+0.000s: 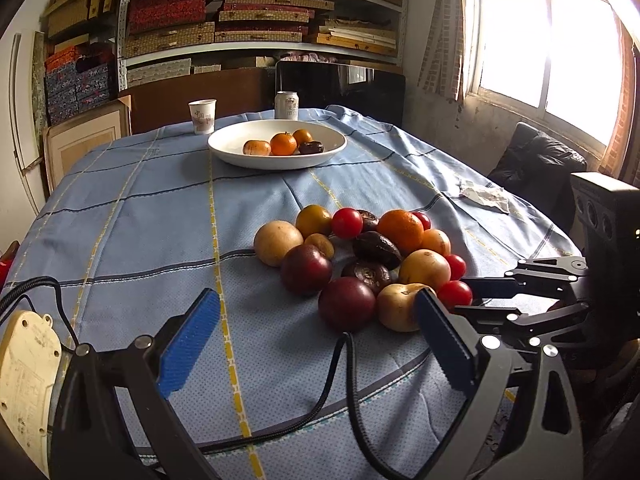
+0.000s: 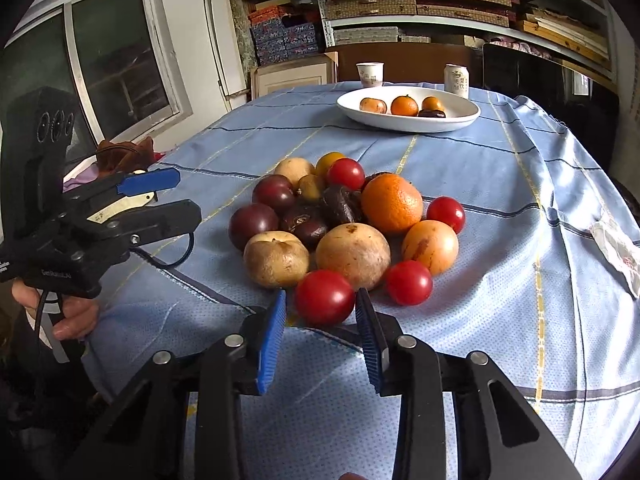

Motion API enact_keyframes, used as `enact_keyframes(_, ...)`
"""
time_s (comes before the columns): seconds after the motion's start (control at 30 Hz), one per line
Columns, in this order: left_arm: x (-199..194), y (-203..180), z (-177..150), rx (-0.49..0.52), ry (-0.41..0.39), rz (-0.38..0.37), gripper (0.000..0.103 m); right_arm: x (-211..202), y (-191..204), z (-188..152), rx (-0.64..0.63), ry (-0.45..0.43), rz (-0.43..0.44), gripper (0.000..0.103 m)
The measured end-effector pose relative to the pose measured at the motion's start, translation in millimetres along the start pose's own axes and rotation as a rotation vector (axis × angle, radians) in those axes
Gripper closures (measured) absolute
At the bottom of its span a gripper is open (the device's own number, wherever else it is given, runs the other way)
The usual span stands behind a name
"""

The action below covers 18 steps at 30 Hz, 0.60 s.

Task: Organize fruits
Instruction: 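Return both tools to the fruit pile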

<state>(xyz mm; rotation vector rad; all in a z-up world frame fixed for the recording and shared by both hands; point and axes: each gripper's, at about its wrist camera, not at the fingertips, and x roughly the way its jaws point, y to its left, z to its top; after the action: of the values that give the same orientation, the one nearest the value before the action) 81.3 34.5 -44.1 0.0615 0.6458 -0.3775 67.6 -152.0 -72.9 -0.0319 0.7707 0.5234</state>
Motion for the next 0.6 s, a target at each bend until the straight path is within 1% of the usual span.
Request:
enact_keyframes(0.03, -1, 0, 0, -0.001, 0.000, -0.002, 0.008, 0, 0, 0, 0.000, -0.003, -0.005, 0.072)
enact_keyframes(0.13, 1, 1, 1, -0.007, 0.006, -0.011, 0.008, -3, -2, -1, 0.009, -0.012, -0.004, 0.073)
enact_keyframes(0.23, 3, 2, 5, -0.007, 0.015, -0.043, 0.008, -12, -5, -3, 0.022, -0.032, -0.002, 0.073)
enact_keyframes(0.27, 3, 3, 7, -0.012, 0.019, -0.048, 0.009, -15, -7, -3, 0.029, -0.038, 0.001, 0.073)
enact_keyframes(0.3, 4, 5, 11, -0.019, 0.019, -0.061, 0.013, -19, -9, -3, 0.036, -0.045, 0.003, 0.073)
enact_keyframes(0.33, 5, 6, 14, -0.027, 0.021, -0.075, 0.019, -23, -11, -4, 0.043, -0.051, 0.003, 0.073)
enact_keyframes(0.4, 10, 10, 22, -0.046, 0.032, -0.094, 0.023, -27, -15, -5, 0.055, -0.060, 0.006, 0.073)
enact_keyframes(0.47, 21, 9, 26, -0.043, 0.071, -0.090, 0.032, -31, -19, -5, 0.072, -0.071, 0.007, 0.073)
enact_keyframes(0.53, 32, 6, 28, -0.036, 0.107, -0.080, 0.036, -34, -22, -6, 0.080, -0.077, 0.005, 0.073)
enact_keyframes(0.6, 43, 6, 31, -0.052, 0.144, -0.076, 0.039, -35, -23, -7, 0.084, -0.078, 0.003, 0.073)
